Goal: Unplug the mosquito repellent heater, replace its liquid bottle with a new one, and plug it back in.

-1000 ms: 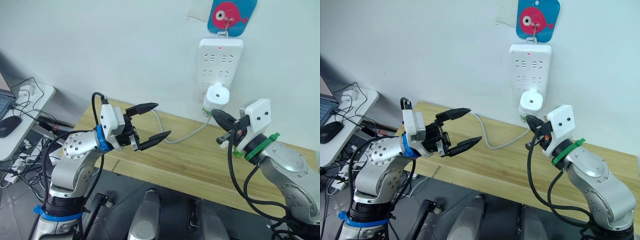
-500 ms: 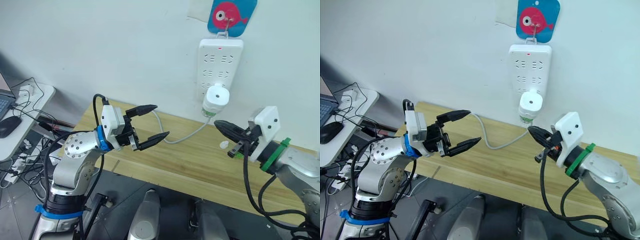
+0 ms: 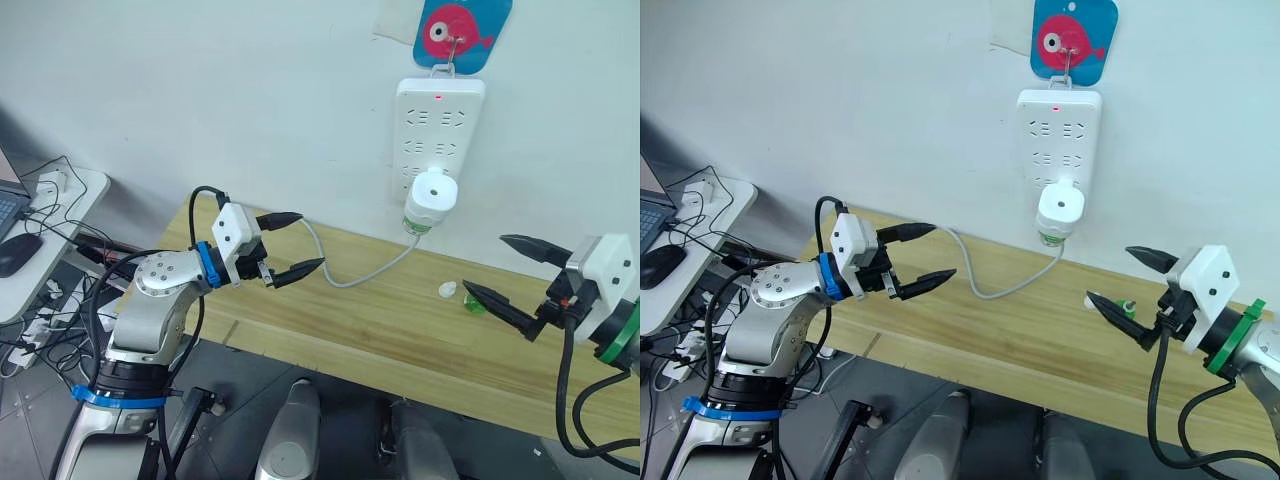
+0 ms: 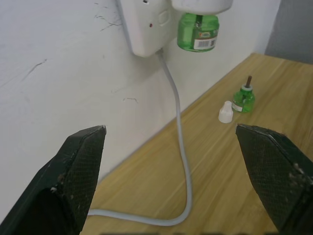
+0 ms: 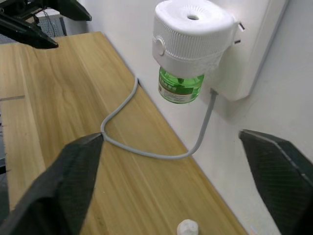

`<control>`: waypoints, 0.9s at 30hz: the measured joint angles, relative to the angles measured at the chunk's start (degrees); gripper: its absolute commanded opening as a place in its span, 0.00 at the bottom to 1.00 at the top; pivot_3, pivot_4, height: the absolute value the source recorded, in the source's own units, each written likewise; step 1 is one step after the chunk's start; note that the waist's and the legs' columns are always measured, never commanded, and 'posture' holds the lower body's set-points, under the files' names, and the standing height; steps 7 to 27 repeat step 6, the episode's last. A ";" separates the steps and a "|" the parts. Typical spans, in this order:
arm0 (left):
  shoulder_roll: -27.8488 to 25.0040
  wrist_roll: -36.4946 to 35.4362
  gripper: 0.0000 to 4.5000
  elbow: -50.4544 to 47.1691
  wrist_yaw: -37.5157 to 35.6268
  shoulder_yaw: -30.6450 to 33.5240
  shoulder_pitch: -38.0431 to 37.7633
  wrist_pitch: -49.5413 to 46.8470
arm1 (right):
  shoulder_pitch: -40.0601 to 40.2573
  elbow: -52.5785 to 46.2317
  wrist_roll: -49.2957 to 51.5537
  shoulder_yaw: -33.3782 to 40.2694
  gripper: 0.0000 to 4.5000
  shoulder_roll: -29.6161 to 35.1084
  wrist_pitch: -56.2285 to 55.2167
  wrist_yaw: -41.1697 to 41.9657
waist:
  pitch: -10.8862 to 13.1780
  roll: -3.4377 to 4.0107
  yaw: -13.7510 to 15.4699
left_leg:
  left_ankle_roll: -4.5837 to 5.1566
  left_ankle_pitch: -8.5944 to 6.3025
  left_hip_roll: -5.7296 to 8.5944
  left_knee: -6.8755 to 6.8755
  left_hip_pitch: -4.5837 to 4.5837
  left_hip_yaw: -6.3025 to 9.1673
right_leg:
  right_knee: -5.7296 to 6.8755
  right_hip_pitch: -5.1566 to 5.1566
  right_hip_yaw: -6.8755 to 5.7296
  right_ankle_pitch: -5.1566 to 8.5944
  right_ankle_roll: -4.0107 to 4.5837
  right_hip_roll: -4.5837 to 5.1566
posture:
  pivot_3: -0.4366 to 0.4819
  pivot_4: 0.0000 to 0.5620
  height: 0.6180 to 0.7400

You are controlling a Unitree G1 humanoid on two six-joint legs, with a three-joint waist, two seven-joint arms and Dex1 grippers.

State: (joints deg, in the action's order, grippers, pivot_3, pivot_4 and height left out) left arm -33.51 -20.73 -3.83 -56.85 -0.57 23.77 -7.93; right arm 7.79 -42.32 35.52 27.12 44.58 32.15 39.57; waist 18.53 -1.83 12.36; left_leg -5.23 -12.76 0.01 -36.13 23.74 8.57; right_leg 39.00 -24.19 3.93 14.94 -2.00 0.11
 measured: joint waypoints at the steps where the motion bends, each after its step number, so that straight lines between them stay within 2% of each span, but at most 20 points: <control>1: 0.01 0.48 1.00 0.03 -0.15 -0.21 0.04 0.48 | 0.08 -0.05 0.34 0.04 0.99 -0.09 0.17 -0.27 | -0.04 0.01 -0.01 | 0.00 0.00 0.00 0.00 0.00 -0.02 | 0.00 0.00 0.02 0.00 0.00 0.00 | 0.74 0.43 1.00; 27: 0.25 0.71 1.00 1.21 -0.23 -0.26 0.98 0.79 | 0.35 -1.49 1.36 0.04 0.99 -0.09 0.77 -1.50 | -0.16 0.00 -0.02 | 0.00 0.00 0.00 0.00 0.00 -0.02 | 0.00 0.00 0.02 0.00 0.00 0.00 | 0.73 0.42 1.00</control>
